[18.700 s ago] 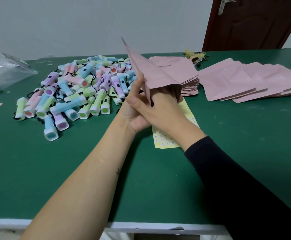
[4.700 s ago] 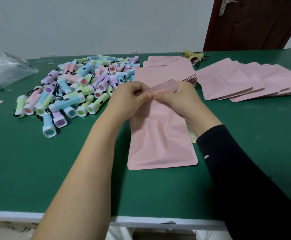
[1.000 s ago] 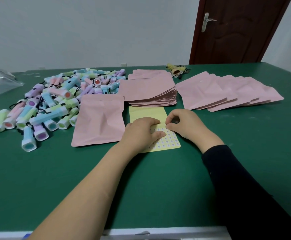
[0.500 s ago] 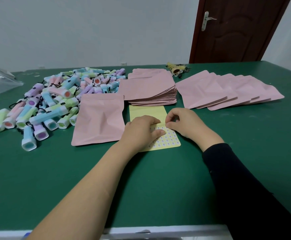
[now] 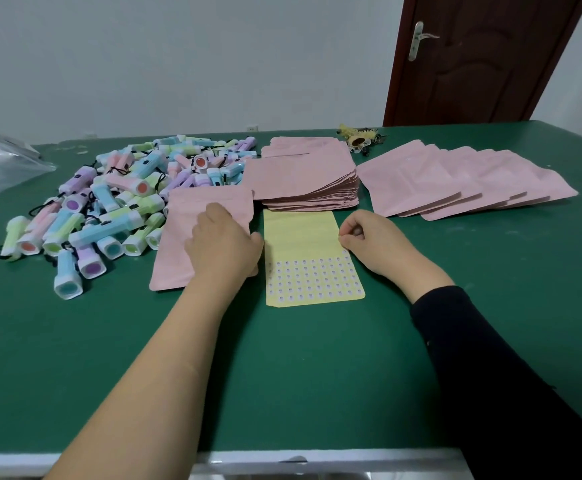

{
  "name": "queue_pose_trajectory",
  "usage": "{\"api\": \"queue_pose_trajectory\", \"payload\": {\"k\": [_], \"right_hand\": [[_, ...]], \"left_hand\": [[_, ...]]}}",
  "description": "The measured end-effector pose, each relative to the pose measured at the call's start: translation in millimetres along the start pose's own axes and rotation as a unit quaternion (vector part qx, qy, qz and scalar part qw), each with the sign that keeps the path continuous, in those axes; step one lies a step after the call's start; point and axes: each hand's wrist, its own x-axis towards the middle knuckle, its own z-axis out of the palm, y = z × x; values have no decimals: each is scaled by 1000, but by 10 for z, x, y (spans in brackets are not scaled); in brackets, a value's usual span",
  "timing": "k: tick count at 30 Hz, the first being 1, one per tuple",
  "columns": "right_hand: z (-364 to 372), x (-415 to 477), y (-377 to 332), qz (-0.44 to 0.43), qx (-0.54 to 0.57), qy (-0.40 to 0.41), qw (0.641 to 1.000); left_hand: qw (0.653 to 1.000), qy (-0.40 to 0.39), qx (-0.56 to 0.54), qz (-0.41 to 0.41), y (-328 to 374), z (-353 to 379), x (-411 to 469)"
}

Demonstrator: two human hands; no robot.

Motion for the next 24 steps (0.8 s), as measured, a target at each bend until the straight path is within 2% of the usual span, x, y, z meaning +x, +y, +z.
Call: {"api": "queue_pose_trajectory", "payload": {"k": [4,8,11,13,14,16,17,18,20,24], "right_hand": [[-1,-4,-13,-1,12,19,1000],[-8,6,-84,1,63,48,997],[-19,1,-198,12,155,61,986],[-19,-15,-255,32,253,40,966],[-26,-31,-278,45,308,17,950],[-52,-57,-309,54,424,-35,903],[-71,-61,-319,49,479,-55,875],[-91,-64,-327,41,526,-67,847],[-129,-62,-340,31,575,-67,815],[-149,-73,-356,40,579,-54,813]], "left_hand": [[996,-53,66,-1,-63,-78,85],[1000,3,19,2,-112,-222,132],[985,92,-133,56,-74,-383,153],[935,112,-317,108,-31,-497,149],[895,88,-418,131,-18,-560,136],[800,-25,-577,160,-14,-653,100],[760,-93,-623,161,-16,-676,76],[735,-154,-642,153,-19,-683,56],[721,-238,-637,132,-22,-653,34],[732,-302,-605,82,-49,-543,47]]}}
